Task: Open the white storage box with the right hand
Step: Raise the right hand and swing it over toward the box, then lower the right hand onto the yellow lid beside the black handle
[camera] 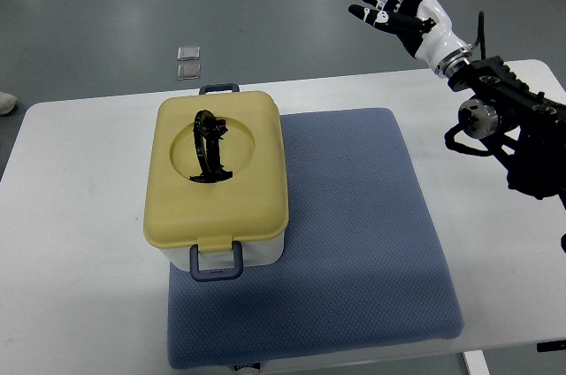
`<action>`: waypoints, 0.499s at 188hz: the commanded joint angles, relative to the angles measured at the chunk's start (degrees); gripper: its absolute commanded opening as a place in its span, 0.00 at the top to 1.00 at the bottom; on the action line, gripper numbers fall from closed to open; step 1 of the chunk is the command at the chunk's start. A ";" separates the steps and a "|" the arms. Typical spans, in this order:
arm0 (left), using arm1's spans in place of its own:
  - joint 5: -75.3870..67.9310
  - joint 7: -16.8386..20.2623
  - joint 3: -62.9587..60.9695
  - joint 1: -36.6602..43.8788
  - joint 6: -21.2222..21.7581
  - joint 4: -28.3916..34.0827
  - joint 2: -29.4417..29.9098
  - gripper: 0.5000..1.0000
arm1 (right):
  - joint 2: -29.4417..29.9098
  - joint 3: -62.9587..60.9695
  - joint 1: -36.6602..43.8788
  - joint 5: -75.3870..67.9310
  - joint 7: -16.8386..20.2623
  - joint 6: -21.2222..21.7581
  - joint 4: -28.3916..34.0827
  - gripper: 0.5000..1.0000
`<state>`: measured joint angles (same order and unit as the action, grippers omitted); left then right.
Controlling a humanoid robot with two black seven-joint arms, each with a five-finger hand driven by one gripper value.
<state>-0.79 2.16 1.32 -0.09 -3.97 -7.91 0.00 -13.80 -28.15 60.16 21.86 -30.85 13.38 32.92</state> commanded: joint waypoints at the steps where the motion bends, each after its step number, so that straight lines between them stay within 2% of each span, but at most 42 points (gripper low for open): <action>1: -0.09 0.03 0.00 0.00 -0.07 0.00 0.00 0.00 | -1.76 0.11 4.52 9.07 0.00 0.95 2.05 0.18; 35: 0.00 0.03 0.00 0.00 0.01 0.00 0.00 0.00 | -2.99 0.29 11.47 26.22 0.00 3.67 7.24 0.18; 63: 0.00 0.03 0.00 0.00 -0.07 0.00 0.00 0.00 | -4.22 3.54 17.18 38.16 0.09 12.02 12.95 0.18; 94: 0.00 0.03 0.00 0.00 0.01 0.00 0.00 0.00 | -3.87 7.67 23.60 45.90 -0.52 17.65 14.63 0.18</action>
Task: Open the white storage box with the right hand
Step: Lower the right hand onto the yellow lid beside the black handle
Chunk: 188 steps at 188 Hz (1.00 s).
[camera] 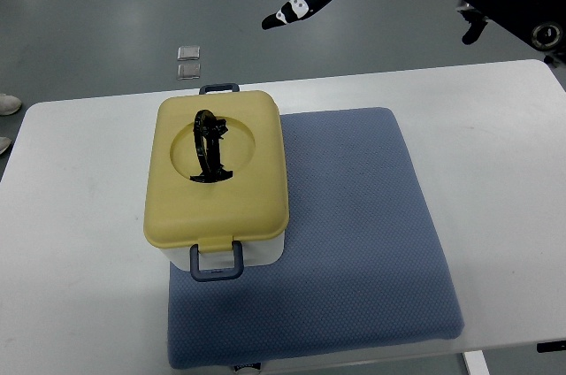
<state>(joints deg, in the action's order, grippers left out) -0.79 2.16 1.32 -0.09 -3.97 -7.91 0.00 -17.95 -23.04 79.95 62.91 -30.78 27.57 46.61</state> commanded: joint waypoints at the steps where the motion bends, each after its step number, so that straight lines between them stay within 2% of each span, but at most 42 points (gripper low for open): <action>1: 0.00 0.03 0.00 0.00 0.02 0.00 0.00 0.00 | 0.37 2.74 4.25 5.37 -0.69 3.80 0.94 0.18; 25: 0.00 0.03 0.00 0.00 0.02 0.00 0.00 0.00 | 0.90 4.15 7.94 11.70 -0.78 6.70 2.08 0.18; 51: 0.00 0.03 0.00 0.00 -0.07 0.00 0.00 0.00 | 3.54 8.10 11.81 18.82 -0.87 6.44 2.26 0.18; 86: 0.00 0.03 0.00 0.00 -0.07 0.00 0.00 0.00 | 8.72 13.55 15.85 20.23 -2.01 6.09 3.49 0.18; 118: 0.00 0.03 0.00 0.00 -0.07 0.00 0.00 0.00 | 12.06 17.07 16.38 22.87 -1.92 5.30 3.58 0.18; 158: 0.00 0.03 0.00 0.00 0.02 0.00 0.00 0.00 | 12.50 22.08 15.68 24.98 -1.92 3.98 3.05 0.18; 188: 0.00 0.03 0.00 0.00 0.02 0.00 0.00 0.00 | 13.56 22.60 15.33 25.07 -2.01 2.75 3.14 0.26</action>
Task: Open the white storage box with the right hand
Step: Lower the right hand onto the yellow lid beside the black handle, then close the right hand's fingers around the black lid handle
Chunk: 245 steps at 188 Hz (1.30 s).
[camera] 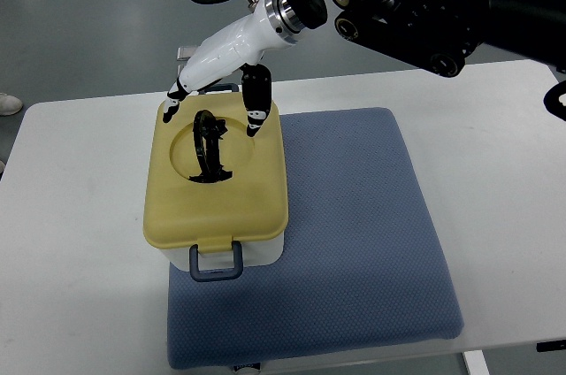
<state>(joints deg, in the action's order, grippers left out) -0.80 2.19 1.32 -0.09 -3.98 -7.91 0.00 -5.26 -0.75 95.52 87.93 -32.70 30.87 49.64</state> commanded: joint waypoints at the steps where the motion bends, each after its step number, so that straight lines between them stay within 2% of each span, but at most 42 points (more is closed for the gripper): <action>1: 0.01 0.01 0.00 0.00 0.02 0.00 0.00 0.00 | 0.87 0.31 -0.25 0.05 -0.08 -0.55 0.11 0.26; 18: 0.01 -0.08 0.00 0.00 0.02 0.00 0.00 0.00 | 1.31 0.40 -0.34 0.05 -0.08 -0.99 0.11 0.28; 53: 0.01 -0.08 0.00 0.00 -0.06 0.00 0.00 0.00 | 1.48 0.40 -0.51 0.14 -0.08 -1.60 0.11 0.40; 108: 0.01 -0.08 0.00 0.00 0.02 0.00 0.00 0.00 | 2.54 0.40 -1.83 0.14 0.01 -3.36 0.02 0.41; 130: 0.01 -0.08 0.00 0.00 0.02 0.00 0.00 0.00 | 2.54 0.40 -2.18 0.14 0.01 -3.80 0.02 0.47; 168: 0.01 0.01 0.00 0.00 0.02 0.00 0.00 0.00 | 2.54 0.40 -2.89 0.32 0.10 -4.68 0.02 0.49; 175: 0.01 0.01 0.00 0.00 -0.06 0.00 0.00 0.00 | 2.63 0.40 -2.97 0.32 0.10 -4.68 0.02 0.55; 186: 0.01 0.01 0.00 0.00 0.02 0.00 0.00 0.00 | 2.63 0.40 -3.06 0.32 0.10 -4.68 0.02 0.58; 198: 0.01 0.01 0.00 0.00 -0.06 0.00 0.00 0.00 | 2.54 0.40 -3.15 0.32 0.10 -4.68 0.02 0.68; 245: 0.01 -0.08 0.00 0.00 0.02 0.00 0.00 0.00 | 2.54 0.40 -3.41 0.32 0.01 -4.68 0.02 0.86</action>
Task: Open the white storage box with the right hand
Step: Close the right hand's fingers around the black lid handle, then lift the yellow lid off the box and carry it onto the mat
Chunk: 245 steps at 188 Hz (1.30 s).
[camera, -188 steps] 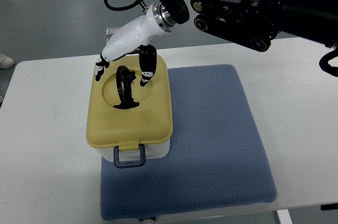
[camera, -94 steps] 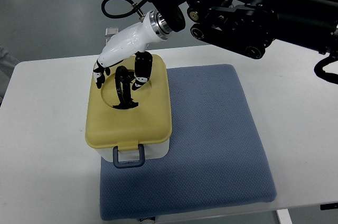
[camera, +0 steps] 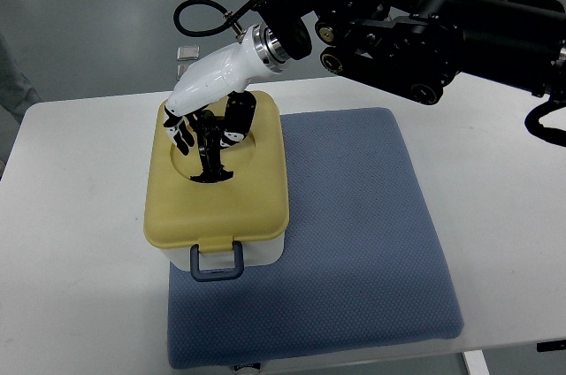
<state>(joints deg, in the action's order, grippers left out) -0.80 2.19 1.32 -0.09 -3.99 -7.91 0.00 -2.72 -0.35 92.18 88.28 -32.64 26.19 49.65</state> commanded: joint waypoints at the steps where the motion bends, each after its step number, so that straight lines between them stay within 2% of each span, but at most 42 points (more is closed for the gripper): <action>1: 0.01 0.01 0.00 0.00 0.04 0.00 0.00 0.00 | -0.01 0.00 -0.07 0.05 -0.06 0.00 0.01 0.87; 29: 0.01 -0.08 0.00 0.00 0.04 0.00 0.00 0.00 | -0.01 0.00 0.02 -0.04 -0.14 0.09 0.01 1.00; 127: 0.01 0.01 0.00 0.00 -0.05 0.00 0.00 0.00 | -1.76 -1.58 0.81 -1.18 -1.20 0.09 -0.17 1.00; 176: 0.01 -0.08 0.00 0.00 -0.05 0.00 0.00 0.00 | -9.06 -3.96 0.46 -1.79 -1.46 0.09 -0.78 1.00; 245: 0.01 0.01 0.00 0.00 0.04 0.00 0.00 0.00 | -24.09 -4.13 -4.99 -3.90 -2.36 -2.55 -3.95 1.00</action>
<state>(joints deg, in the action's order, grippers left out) -0.80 2.15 1.32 -0.09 -3.98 -7.91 0.00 -22.85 -4.48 89.23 84.56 -34.66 24.73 46.85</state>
